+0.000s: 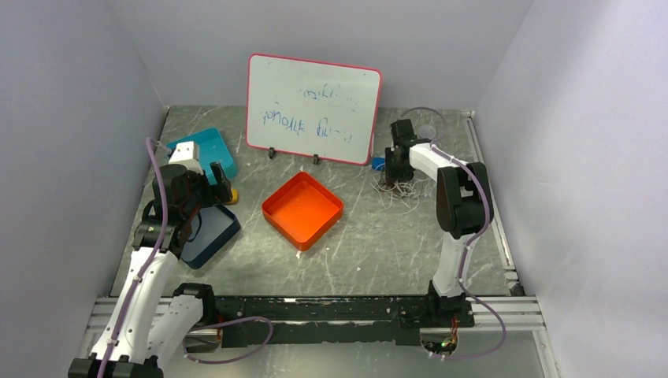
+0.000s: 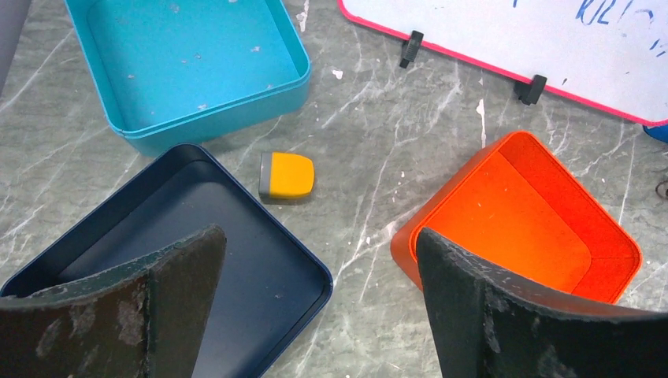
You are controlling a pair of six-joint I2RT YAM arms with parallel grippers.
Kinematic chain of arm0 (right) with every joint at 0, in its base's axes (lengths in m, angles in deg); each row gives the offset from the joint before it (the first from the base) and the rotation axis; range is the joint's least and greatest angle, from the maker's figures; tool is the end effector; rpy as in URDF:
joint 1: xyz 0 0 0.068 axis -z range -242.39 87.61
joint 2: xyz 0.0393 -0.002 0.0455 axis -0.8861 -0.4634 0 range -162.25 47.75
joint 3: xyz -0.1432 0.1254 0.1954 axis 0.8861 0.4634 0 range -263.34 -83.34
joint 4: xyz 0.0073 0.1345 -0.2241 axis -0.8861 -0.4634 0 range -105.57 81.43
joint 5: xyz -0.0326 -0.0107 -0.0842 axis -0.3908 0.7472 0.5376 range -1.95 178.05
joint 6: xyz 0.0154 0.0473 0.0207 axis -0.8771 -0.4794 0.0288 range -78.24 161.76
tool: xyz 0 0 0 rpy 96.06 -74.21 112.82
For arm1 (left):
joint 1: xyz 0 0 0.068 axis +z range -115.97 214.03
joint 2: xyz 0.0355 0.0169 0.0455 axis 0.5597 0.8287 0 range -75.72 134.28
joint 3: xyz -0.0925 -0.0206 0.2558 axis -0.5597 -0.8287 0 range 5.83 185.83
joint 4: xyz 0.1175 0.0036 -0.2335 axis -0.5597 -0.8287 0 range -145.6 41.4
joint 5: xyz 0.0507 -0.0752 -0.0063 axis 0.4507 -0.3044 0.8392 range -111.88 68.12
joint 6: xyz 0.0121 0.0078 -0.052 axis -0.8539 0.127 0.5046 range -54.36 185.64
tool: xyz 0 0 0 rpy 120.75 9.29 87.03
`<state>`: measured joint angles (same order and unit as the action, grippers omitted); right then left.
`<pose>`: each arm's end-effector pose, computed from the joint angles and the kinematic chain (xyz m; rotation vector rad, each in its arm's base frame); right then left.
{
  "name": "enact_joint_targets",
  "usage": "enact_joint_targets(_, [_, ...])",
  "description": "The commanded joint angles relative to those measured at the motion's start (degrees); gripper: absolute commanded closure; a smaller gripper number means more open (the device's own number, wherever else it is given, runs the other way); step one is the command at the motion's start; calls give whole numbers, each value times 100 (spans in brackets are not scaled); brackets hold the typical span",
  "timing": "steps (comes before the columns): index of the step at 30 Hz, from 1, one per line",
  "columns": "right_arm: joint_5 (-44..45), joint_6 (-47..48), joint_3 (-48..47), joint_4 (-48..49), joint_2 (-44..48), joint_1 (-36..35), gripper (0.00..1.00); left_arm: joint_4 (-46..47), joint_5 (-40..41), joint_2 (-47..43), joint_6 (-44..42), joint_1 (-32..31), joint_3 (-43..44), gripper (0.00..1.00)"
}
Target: Untangle the cables
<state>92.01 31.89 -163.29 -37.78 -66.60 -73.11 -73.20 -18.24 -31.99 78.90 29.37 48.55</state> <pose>0.4069 0.0745 0.1670 0.0018 2.6764 0.0211 0.1735 -0.0121 0.3042 -0.1916 2.0102 -0.1346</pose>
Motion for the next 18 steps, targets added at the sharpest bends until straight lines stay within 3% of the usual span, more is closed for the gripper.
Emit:
enact_joint_targets(1, [73, -51, 556, -96, 392, -97, 70, 192, -138, 30, -69, 45, 35, 6])
enact_joint_targets(6, [-143, -190, 1145, -317, 980, -255, 83, 188, -139, 31, -53, 45, 50, 6])
enact_joint_targets(15, [-472, -503, 1880, -943, 2080, -1095, 85, 149, -186, 0, -35, 45, 52, 7])
enact_joint_targets(18, [-714, -554, 1983, -1013, 2378, -1407, 82, 144, -201, 3, -34, 45, 50, 8])
